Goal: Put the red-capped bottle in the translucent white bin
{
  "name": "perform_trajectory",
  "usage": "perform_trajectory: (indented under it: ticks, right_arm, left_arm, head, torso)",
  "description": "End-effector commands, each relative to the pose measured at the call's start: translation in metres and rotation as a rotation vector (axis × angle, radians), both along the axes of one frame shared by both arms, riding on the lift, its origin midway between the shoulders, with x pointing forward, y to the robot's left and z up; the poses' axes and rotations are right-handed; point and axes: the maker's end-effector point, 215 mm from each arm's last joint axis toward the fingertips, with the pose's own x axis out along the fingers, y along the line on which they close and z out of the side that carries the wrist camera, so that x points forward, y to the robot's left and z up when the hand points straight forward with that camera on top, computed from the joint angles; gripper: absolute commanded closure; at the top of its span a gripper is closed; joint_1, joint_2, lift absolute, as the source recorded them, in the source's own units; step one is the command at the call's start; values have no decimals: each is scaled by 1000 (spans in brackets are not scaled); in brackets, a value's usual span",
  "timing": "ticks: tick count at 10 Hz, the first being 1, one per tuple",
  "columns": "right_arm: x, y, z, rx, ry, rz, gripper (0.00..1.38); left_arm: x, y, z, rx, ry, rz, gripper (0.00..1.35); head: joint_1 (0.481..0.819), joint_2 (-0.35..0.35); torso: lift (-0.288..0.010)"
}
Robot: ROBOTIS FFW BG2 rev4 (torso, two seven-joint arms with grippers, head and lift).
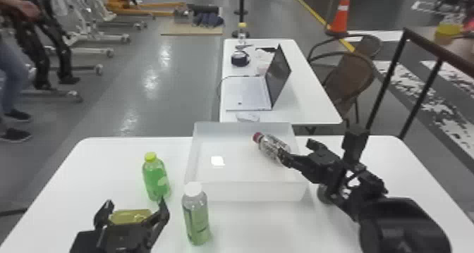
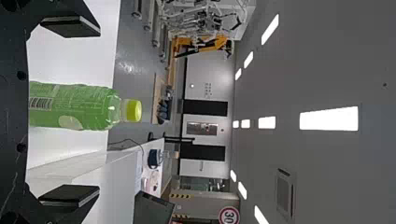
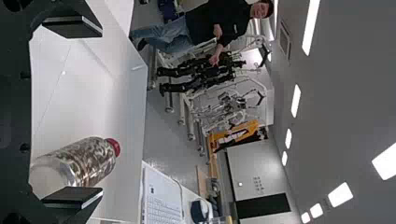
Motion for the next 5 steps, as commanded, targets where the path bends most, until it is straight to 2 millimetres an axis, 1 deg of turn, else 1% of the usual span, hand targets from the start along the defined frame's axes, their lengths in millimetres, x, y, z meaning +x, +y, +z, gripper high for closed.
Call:
perform_trajectory:
  ticks: [1,2,4,5]
  right_arm:
    - [-12,-12,26,1,-72,-37,104]
    - [-25,-24,39,18,-104,-73,105]
    - [-63,-51,33,51,-108,-170,105]
    - [-83,-57,30,30,-117,-208,104]
  left_arm:
    - [-2,1,2,0,-7,4,116]
    - [-2,1,3,0,-10,5,116]
    - [-5,2,2,-1,-11,12,116]
    - [-7,3,1,-3,-9,15,116]
  head:
    - [549,0]
    - [549,0]
    - [549,0]
    - [549,0]
  torso:
    - [-100]
    - [-100]
    - [-100]
    - [-100]
